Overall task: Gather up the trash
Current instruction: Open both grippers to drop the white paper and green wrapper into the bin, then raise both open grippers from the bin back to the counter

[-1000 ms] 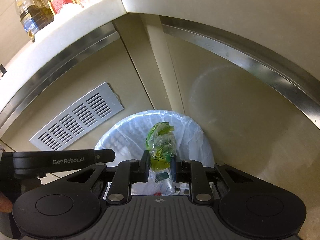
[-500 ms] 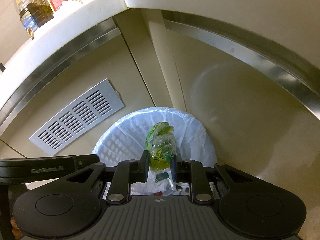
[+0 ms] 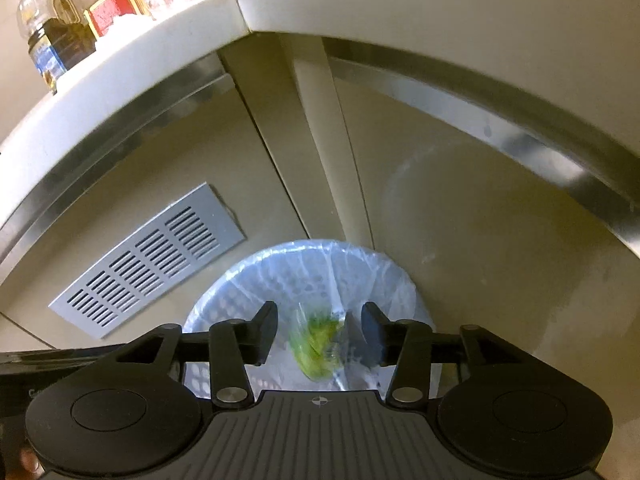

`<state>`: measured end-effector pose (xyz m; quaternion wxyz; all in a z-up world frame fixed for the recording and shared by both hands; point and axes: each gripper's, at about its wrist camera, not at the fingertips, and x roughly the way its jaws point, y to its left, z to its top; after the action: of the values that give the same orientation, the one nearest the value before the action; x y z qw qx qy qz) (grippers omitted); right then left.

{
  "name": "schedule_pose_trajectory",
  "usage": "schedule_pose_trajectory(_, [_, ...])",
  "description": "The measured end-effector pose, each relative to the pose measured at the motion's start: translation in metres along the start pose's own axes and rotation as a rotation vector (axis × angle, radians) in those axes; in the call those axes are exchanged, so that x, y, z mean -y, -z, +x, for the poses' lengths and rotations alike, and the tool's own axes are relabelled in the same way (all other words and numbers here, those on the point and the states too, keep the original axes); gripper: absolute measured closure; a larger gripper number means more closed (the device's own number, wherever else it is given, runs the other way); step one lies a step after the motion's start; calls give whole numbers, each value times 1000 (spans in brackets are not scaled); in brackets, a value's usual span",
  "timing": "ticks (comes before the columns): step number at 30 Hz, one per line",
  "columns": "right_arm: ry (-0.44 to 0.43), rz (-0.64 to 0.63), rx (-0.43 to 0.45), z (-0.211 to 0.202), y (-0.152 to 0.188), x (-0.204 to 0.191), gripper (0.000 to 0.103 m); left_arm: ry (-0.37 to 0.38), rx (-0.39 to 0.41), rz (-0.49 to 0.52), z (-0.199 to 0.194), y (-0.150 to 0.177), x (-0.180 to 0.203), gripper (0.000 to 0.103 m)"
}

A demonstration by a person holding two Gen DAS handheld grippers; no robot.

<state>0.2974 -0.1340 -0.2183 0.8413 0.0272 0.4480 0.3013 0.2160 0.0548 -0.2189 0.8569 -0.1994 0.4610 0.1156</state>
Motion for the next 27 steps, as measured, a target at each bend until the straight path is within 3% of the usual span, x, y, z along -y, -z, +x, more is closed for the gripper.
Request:
schedule_pose_trajectory(14, [-16, 4, -64, -9, 13, -9, 53, 2, -1, -3, -17, 3, -3, 56])
schedule_pose_trajectory(27, [-40, 27, -59, -42, 13, -14, 41, -2, 26, 18, -59, 9, 3, 53])
